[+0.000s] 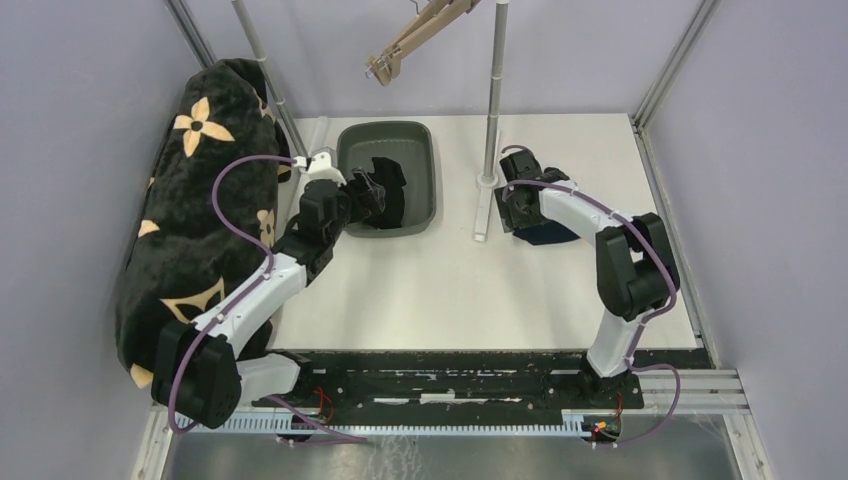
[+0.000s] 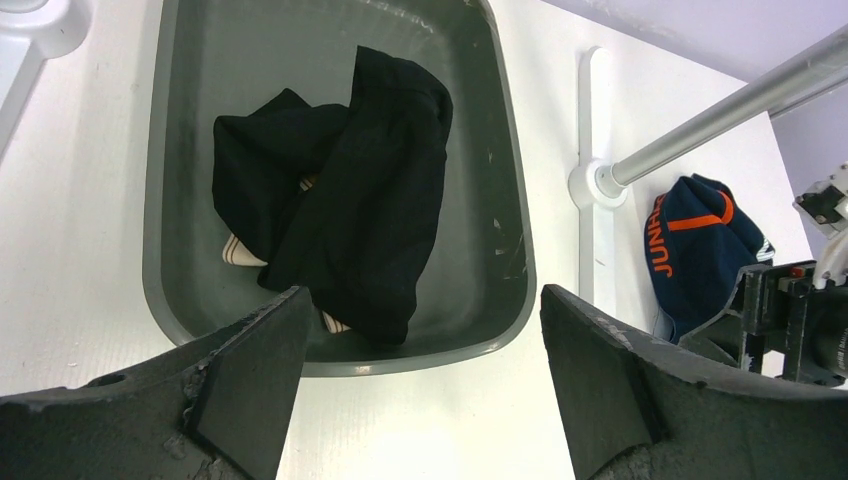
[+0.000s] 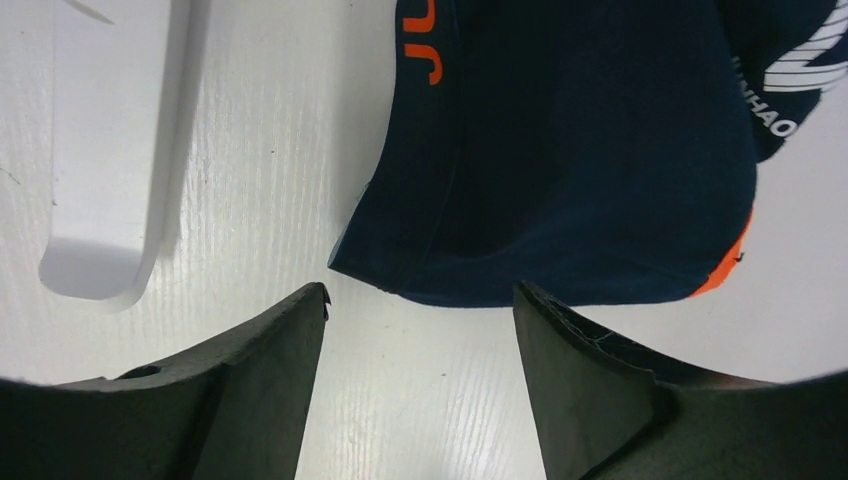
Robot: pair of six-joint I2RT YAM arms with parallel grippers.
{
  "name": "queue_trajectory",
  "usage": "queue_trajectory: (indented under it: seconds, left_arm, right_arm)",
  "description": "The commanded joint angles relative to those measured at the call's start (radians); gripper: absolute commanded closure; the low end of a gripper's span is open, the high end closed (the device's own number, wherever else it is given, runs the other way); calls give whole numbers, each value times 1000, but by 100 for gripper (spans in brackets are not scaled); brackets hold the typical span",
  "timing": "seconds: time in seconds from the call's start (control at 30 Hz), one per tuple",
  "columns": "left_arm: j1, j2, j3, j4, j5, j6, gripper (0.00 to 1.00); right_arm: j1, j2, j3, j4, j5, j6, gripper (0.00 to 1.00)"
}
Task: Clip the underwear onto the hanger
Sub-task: Adjust the underwear at the center of the board.
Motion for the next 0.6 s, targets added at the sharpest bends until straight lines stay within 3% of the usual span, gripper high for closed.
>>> queue_trajectory:
  seconds: [0.0, 0.3, 0.57]
  left_arm:
    - [-3, 7, 5, 41, -7, -6, 9]
    - [-2, 19, 7, 42, -8, -3, 9]
    - [-3, 17, 5, 42, -16, 1, 9]
  right_arm:
    - [0, 14, 26, 49, -21, -49, 23]
    - [-11, 77, 67, 49, -14, -57, 28]
    - [-35, 107, 86, 59, -27, -47, 45]
